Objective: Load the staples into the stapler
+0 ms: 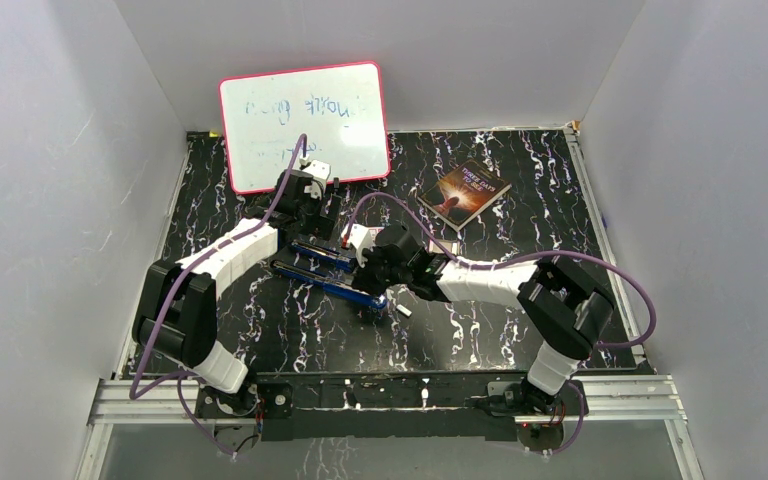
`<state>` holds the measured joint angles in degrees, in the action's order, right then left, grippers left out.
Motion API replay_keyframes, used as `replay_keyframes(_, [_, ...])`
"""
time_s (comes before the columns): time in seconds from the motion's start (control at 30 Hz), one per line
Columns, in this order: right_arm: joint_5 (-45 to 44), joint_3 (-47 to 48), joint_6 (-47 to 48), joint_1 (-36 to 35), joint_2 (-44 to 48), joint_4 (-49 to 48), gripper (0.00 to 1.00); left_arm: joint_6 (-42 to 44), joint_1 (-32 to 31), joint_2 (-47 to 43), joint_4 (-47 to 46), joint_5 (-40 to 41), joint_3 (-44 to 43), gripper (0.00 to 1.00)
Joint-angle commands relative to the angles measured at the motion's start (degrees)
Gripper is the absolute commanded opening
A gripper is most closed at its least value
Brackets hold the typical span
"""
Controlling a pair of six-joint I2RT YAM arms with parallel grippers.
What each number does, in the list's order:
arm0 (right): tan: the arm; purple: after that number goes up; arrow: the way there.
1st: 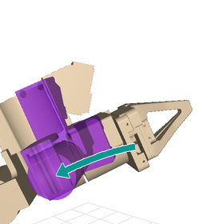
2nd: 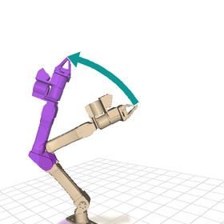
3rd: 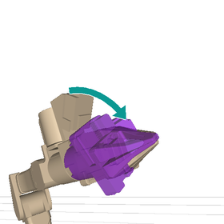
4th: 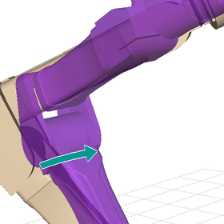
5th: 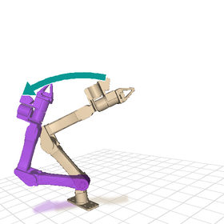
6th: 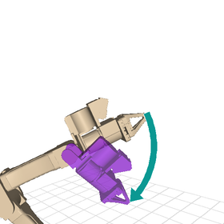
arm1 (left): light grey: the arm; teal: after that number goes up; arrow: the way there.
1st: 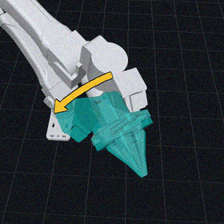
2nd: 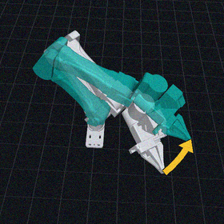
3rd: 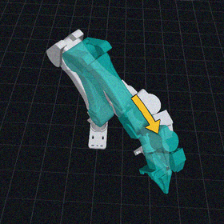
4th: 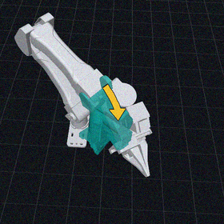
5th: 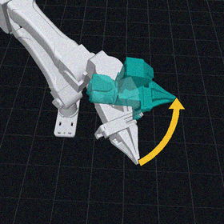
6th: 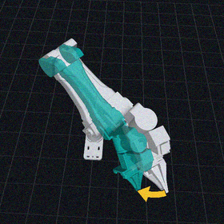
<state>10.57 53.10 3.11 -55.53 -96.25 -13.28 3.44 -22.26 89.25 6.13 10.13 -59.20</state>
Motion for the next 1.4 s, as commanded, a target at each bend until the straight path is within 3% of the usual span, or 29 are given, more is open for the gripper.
replay_keyframes(0.0, [-0.33,1.79,0.16,-0.26,-0.30,-0.14,0.00,0.53,-0.24,-1.27,0.57,0.79,-0.70,0.98])
replay_keyframes(1.37, [-4.97,4.84,1.19,-0.44,-3.20,6.71,0.00,0.85,-0.25,-1.01,0.57,1.01,-0.65,0.98])
